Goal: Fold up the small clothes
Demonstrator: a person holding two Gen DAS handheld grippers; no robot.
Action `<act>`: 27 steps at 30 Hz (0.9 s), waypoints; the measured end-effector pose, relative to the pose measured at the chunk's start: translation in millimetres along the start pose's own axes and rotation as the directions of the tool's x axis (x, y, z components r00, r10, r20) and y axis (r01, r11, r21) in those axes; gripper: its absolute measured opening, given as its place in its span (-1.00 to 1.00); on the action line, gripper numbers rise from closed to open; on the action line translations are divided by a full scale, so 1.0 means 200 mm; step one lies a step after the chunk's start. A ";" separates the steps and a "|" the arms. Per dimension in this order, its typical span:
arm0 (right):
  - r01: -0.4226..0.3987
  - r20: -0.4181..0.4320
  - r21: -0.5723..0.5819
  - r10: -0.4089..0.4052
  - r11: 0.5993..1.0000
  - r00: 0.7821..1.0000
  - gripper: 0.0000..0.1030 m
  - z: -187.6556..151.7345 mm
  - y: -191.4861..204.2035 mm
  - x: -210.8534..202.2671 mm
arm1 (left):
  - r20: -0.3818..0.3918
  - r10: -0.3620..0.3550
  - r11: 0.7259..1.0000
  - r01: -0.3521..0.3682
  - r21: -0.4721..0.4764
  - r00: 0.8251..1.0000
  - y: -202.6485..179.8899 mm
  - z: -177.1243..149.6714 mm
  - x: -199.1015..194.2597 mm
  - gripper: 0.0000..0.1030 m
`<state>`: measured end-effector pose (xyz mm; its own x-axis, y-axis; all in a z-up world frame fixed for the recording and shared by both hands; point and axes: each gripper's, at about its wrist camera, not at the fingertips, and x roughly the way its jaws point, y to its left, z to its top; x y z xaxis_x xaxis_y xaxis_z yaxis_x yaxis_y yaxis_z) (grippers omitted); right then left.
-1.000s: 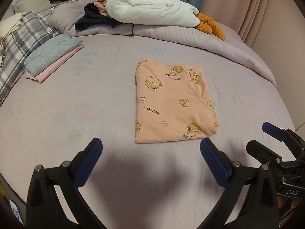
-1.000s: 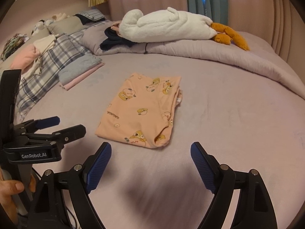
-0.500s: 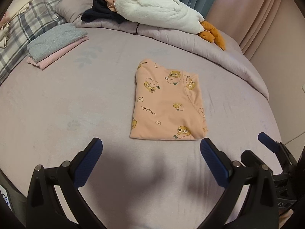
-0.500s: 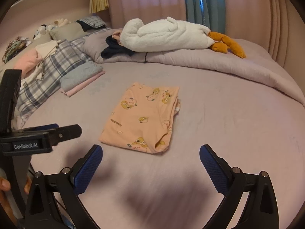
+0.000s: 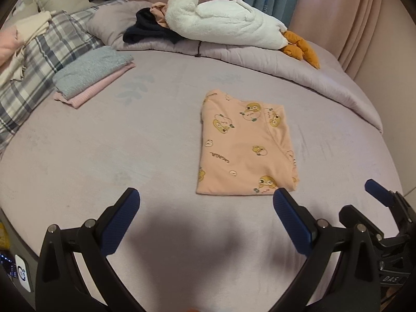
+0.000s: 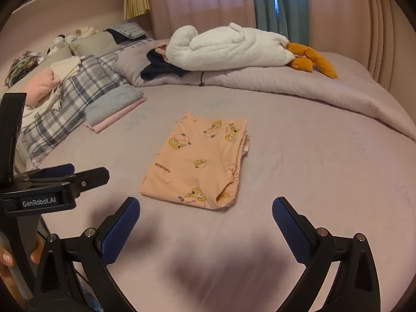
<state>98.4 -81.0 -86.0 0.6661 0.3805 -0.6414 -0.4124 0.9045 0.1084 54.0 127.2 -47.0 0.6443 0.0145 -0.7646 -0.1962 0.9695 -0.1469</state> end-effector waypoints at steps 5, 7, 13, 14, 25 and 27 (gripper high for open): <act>-0.003 0.005 -0.003 0.003 1.000 1.000 0.96 0.01 0.01 0.00 | -0.006 -0.005 1.000 0.005 -0.013 1.000 0.01 0.00 0.00 0.99; -0.008 0.007 -0.002 0.008 1.000 1.000 0.96 0.02 0.00 0.00 | -0.002 0.002 1.000 -0.002 -0.008 1.000 0.00 0.00 0.00 0.99; -0.010 0.006 -0.005 0.011 1.000 1.000 0.96 0.02 0.01 -0.01 | -0.007 0.005 1.000 -0.005 -0.007 1.000 -0.02 -0.01 -0.01 0.99; -0.011 0.005 -0.005 0.011 1.000 1.000 0.96 0.03 0.01 -0.01 | -0.007 0.005 1.000 -0.005 -0.006 1.000 -0.02 -0.01 -0.01 0.99; -0.005 -0.005 0.003 0.006 1.000 1.000 0.96 0.03 0.00 0.00 | -0.016 0.001 1.000 -0.001 -0.009 1.000 -0.04 -0.01 -0.01 0.99; -0.007 -0.003 0.001 0.007 1.000 1.000 0.96 0.04 0.00 -0.01 | -0.020 0.000 1.000 0.000 -0.009 1.000 -0.04 -0.01 -0.01 0.99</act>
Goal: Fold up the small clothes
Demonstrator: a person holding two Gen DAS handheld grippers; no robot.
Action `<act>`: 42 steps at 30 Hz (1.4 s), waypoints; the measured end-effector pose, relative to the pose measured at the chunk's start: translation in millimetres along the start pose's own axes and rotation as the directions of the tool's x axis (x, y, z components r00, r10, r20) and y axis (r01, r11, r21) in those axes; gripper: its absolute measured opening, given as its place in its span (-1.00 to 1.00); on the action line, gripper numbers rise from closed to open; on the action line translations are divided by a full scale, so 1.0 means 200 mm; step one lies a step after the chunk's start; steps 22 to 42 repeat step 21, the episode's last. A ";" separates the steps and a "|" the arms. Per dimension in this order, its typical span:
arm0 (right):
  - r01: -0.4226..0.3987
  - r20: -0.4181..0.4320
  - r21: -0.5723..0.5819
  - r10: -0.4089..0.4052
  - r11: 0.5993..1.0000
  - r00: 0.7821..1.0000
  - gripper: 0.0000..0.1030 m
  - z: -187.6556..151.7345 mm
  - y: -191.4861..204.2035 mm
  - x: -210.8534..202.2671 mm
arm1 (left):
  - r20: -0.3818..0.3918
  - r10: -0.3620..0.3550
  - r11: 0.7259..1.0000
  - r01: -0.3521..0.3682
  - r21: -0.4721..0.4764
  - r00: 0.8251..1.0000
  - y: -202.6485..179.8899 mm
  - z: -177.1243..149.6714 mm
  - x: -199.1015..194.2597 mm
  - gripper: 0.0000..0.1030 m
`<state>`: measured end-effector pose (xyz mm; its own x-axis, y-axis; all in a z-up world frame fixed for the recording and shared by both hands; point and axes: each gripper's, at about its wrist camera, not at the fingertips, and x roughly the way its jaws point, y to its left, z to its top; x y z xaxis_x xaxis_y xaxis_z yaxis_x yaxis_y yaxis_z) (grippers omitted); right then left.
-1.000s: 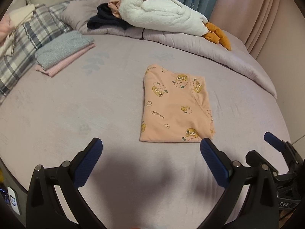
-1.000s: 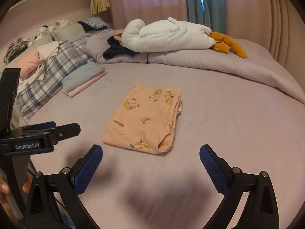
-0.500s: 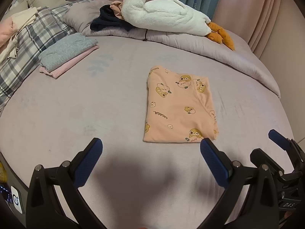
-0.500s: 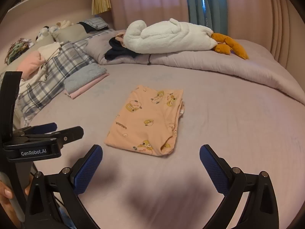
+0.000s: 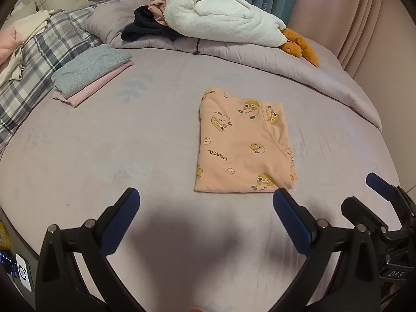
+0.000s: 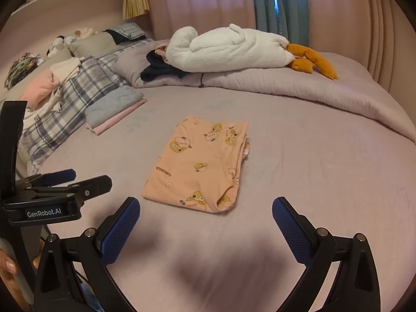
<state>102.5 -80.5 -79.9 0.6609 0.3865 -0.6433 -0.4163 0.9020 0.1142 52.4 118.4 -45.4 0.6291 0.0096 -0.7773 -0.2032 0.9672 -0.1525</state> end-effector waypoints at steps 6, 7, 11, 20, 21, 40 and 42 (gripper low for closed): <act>-0.006 0.002 -0.008 0.006 1.000 1.000 0.96 0.01 0.00 0.00 | -0.007 0.007 1.000 -0.007 0.002 1.000 0.00 0.00 0.00 0.99; -0.005 0.002 -0.008 0.005 1.000 1.000 0.96 0.01 0.00 0.00 | -0.008 0.007 1.000 -0.007 0.001 1.000 0.00 0.00 0.00 0.99; -0.005 -0.001 -0.005 0.005 1.000 1.000 0.96 0.02 0.00 0.01 | -0.010 0.003 1.000 -0.003 -0.001 1.000 0.00 0.00 0.00 0.99; -0.010 -0.002 -0.006 0.010 1.000 1.000 0.96 0.03 -0.01 0.01 | 0.007 0.031 0.999 -0.031 0.013 0.999 -0.02 -0.01 -0.01 0.99; -0.012 -0.002 -0.005 0.012 1.000 1.000 0.96 0.03 0.00 0.01 | 0.011 0.043 0.999 -0.043 0.015 0.999 -0.02 -0.01 -0.01 0.99; -0.012 -0.002 -0.005 0.012 1.000 1.000 0.96 0.03 0.00 0.01 | 0.011 0.043 0.999 -0.043 0.015 0.999 -0.02 -0.01 -0.01 0.99; -0.012 -0.002 -0.005 0.012 1.000 1.000 0.96 0.03 0.00 0.01 | 0.011 0.043 0.999 -0.043 0.015 0.999 -0.02 -0.01 -0.01 0.99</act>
